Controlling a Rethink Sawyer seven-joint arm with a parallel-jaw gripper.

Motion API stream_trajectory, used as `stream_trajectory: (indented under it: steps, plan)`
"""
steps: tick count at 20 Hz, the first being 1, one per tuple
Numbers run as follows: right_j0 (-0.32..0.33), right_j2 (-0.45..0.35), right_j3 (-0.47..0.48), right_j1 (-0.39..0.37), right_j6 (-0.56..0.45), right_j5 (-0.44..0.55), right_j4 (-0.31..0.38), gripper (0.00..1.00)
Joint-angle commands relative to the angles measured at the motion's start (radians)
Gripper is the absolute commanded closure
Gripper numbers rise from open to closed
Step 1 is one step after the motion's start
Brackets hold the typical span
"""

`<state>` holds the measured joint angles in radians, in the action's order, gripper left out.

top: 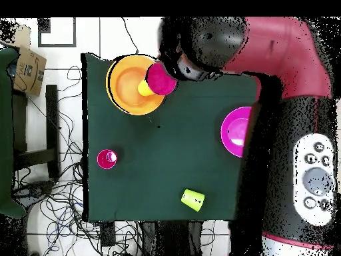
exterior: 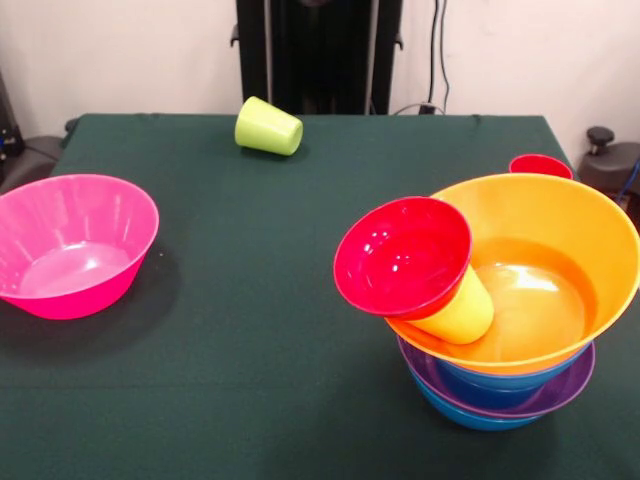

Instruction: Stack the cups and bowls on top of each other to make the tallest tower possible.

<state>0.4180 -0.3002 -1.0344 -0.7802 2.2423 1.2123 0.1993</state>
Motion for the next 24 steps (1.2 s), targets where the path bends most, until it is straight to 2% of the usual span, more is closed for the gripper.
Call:
stream_trajectory:
  steps: [1,14,18,24]
  plan:
    - [0.059,-0.076,-0.203,0.024,-0.358,-0.063,0.052,0.00]
    - [0.200,-0.135,-0.374,0.052,-0.450,-0.325,0.116,0.00]
    - [0.231,-0.151,-0.401,0.071,-0.470,-0.387,0.134,0.00]
    - [0.261,-0.184,-0.416,0.097,-0.477,-0.429,0.151,0.00]
